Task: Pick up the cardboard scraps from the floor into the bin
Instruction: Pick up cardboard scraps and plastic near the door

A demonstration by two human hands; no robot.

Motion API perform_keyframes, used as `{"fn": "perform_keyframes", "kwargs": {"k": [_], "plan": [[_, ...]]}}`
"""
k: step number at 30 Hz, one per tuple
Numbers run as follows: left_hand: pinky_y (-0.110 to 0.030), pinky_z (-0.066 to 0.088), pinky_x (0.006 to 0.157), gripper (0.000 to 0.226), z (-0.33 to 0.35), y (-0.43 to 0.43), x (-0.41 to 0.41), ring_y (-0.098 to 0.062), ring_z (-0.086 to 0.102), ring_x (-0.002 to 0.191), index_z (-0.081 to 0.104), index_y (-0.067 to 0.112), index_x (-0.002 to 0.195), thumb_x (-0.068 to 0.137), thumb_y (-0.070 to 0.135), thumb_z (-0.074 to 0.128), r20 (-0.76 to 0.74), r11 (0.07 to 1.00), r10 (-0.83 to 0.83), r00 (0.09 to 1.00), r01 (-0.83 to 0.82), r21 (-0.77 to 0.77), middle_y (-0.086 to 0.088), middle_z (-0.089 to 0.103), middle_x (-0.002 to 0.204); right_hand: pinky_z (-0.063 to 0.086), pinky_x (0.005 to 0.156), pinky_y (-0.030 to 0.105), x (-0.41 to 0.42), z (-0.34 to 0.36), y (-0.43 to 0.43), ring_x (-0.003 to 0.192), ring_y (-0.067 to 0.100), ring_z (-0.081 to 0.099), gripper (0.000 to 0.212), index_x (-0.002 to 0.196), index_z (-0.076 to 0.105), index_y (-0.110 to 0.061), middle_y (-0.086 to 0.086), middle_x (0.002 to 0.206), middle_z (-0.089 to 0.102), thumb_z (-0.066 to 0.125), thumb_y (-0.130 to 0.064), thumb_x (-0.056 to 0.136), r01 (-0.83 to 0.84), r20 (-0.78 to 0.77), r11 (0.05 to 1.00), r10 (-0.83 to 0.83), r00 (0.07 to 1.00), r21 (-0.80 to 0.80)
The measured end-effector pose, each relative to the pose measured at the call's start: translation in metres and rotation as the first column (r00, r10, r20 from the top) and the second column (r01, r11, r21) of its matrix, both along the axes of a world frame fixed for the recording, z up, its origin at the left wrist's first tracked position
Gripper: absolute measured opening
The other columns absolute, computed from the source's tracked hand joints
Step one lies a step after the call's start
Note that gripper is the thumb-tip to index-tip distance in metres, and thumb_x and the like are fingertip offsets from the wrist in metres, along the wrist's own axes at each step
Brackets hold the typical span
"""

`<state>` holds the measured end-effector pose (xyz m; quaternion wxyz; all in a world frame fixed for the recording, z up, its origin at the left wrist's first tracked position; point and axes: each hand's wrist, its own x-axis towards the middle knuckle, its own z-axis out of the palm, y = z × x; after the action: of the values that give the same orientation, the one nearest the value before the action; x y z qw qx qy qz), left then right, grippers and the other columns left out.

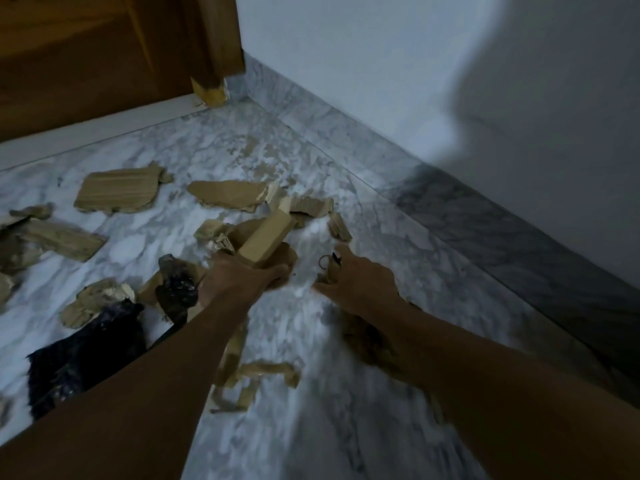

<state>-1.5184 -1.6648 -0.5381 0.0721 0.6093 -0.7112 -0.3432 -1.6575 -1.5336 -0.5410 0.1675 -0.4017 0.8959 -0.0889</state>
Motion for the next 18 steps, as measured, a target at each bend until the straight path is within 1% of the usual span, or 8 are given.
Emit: {"fn": "perform_keyframes", "kwargs": {"k": [3, 5, 8, 10, 12, 14, 16, 18], "plan": [[-0.046, 0.055, 0.084, 0.112, -0.009, 0.000, -0.007, -0.035, 0.063, 0.104, 0.048, 0.010, 0.126, 0.044, 0.082, 0.071, 0.103, 0.998, 0.004, 0.995, 0.002, -0.058, -0.013, 0.063, 0.118, 0.041, 0.078, 0.030, -0.002, -0.002, -0.002, 0.101, 0.020, 0.061, 0.036, 0.114, 0.061, -0.020, -0.001, 0.113, 0.064, 0.050, -0.050, 0.097, -0.033, -0.011, 0.999, 0.033, 0.999, 0.003], [-0.047, 0.050, 0.093, 0.118, -0.009, 0.002, -0.011, -0.038, 0.053, 0.117, 0.044, 0.007, 0.131, 0.047, 0.087, 0.064, 0.194, 0.994, -0.004, 0.981, 0.024, -0.104, -0.017, 0.050, 0.134, 0.040, 0.072, 0.028, -0.001, -0.004, -0.002, 0.094, 0.018, 0.062, 0.031, 0.101, 0.065, -0.019, -0.004, 0.102, 0.065, 0.045, -0.043, 0.101, -0.062, -0.066, 0.998, 0.061, 0.996, -0.007], [-0.046, 0.044, 0.096, 0.119, -0.006, 0.004, -0.014, -0.040, 0.030, 0.135, 0.033, 0.006, 0.141, 0.057, 0.086, 0.058, 0.269, 0.991, -0.047, 0.962, 0.080, -0.112, -0.017, 0.015, 0.150, 0.035, 0.067, 0.025, -0.002, -0.004, -0.001, 0.073, 0.009, 0.057, 0.032, 0.073, 0.054, -0.023, -0.011, 0.074, 0.050, 0.050, -0.041, 0.099, -0.085, -0.067, 0.996, 0.084, 0.994, -0.011], [-0.050, 0.043, 0.097, 0.126, -0.006, 0.002, -0.013, -0.043, 0.026, 0.136, 0.025, 0.008, 0.147, 0.056, 0.090, 0.054, 0.268, 0.985, -0.085, 0.960, 0.121, -0.122, -0.017, 0.013, 0.153, 0.033, 0.065, 0.026, -0.002, -0.002, 0.000, 0.057, 0.003, 0.039, 0.042, 0.061, 0.040, -0.024, -0.010, 0.064, 0.039, 0.059, -0.041, 0.093, -0.062, -0.028, 0.998, 0.061, 0.998, -0.014], [-0.054, 0.044, 0.100, 0.132, -0.010, -0.004, -0.012, -0.045, 0.028, 0.136, 0.020, 0.009, 0.149, 0.052, 0.092, 0.052, 0.255, 0.984, -0.100, 0.962, 0.134, -0.120, -0.017, 0.014, 0.154, 0.033, 0.063, 0.027, -0.004, -0.004, 0.001, 0.057, 0.006, 0.038, 0.043, 0.061, 0.038, -0.023, -0.007, 0.067, 0.039, 0.066, -0.043, 0.087, -0.029, -0.006, 0.997, 0.029, 1.000, -0.070], [-0.055, 0.044, 0.099, 0.134, -0.013, -0.008, -0.012, -0.045, 0.028, 0.135, 0.017, 0.010, 0.150, 0.050, 0.092, 0.054, 0.246, 0.985, -0.115, 0.962, 0.143, -0.096, -0.016, 0.013, 0.154, 0.035, 0.064, 0.027, -0.005, -0.007, 0.004, 0.062, 0.009, 0.045, 0.035, 0.071, 0.050, -0.020, -0.007, 0.081, 0.047, 0.070, -0.047, 0.082, -0.017, -0.007, 0.990, 0.016, 1.000, -0.142], [-0.055, 0.045, 0.099, 0.135, -0.014, -0.010, -0.011, -0.044, 0.029, 0.135, 0.017, 0.010, 0.150, 0.050, 0.091, 0.056, 0.232, 0.984, -0.124, 0.965, 0.150, -0.096, -0.015, 0.013, 0.154, 0.039, 0.067, 0.026, -0.008, -0.006, 0.007, 0.072, 0.012, 0.055, 0.035, 0.096, 0.064, -0.017, -0.010, 0.105, 0.056, 0.073, -0.047, 0.079, -0.021, 0.015, 0.983, 0.025, 1.000, -0.184], [-0.054, 0.046, 0.098, 0.134, -0.014, -0.011, -0.011, -0.044, 0.031, 0.134, 0.019, 0.010, 0.149, 0.050, 0.090, 0.058, 0.219, 0.984, -0.125, 0.968, 0.149, -0.100, -0.015, 0.013, 0.153, 0.045, 0.077, 0.024, -0.013, -0.001, 0.010, 0.091, 0.013, 0.064, 0.051, 0.121, 0.064, -0.024, -0.013, 0.120, 0.062, 0.076, -0.046, 0.076, 0.010, 0.065, 0.978, 0.003, 0.998, -0.208]]}}
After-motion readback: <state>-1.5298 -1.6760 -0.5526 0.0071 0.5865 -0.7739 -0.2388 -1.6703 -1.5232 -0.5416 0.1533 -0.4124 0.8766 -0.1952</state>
